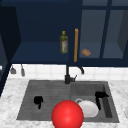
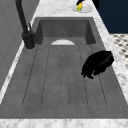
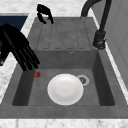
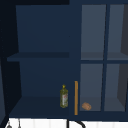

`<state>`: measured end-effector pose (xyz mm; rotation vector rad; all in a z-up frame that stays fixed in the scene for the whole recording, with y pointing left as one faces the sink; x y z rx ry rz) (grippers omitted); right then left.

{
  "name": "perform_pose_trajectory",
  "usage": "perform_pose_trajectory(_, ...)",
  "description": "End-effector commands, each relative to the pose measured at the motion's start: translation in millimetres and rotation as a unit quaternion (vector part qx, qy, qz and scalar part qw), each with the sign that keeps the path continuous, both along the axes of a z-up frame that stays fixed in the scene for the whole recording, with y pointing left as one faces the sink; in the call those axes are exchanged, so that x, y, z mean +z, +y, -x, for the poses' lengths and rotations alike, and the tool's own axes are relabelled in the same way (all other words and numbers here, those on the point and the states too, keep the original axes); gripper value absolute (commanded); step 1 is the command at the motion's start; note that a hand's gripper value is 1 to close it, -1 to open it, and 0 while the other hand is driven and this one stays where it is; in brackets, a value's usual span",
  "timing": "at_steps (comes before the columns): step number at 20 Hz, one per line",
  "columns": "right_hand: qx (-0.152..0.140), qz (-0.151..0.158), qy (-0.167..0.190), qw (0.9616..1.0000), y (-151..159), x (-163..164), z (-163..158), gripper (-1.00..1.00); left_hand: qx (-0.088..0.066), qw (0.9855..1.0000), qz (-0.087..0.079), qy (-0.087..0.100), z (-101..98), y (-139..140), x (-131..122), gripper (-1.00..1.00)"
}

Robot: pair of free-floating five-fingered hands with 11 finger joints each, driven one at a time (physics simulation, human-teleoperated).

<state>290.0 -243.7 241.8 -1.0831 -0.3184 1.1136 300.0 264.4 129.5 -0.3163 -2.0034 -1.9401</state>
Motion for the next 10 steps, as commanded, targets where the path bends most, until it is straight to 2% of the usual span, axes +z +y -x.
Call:
perform_pose_trajectory(1,0.062,-0.001,-0.008,0.998,0,-15,0,-1.0,0.0,1.0,0.0,0.0,0.0,0,0,0.0)
perform_pose_trajectory(6,0.11,-0.033,-0.002,0.9933,0,-25,0,-1.0,0.0,1.0,0.0,0.0,0.0,0,0,0.0)
perform_pose_trajectory(8,0.113,-0.051,-0.003,0.9923,7,-24,-4,-1.0,0.0,1.0,0.0,0.0,0.0,0,0,0.0)
perform_pose_trajectory(10,0.102,-0.06,0.004,0.9929,7,-24,-1,-1.0,0.0,1.0,0.0,0.0,0.0,0,0,0.0)
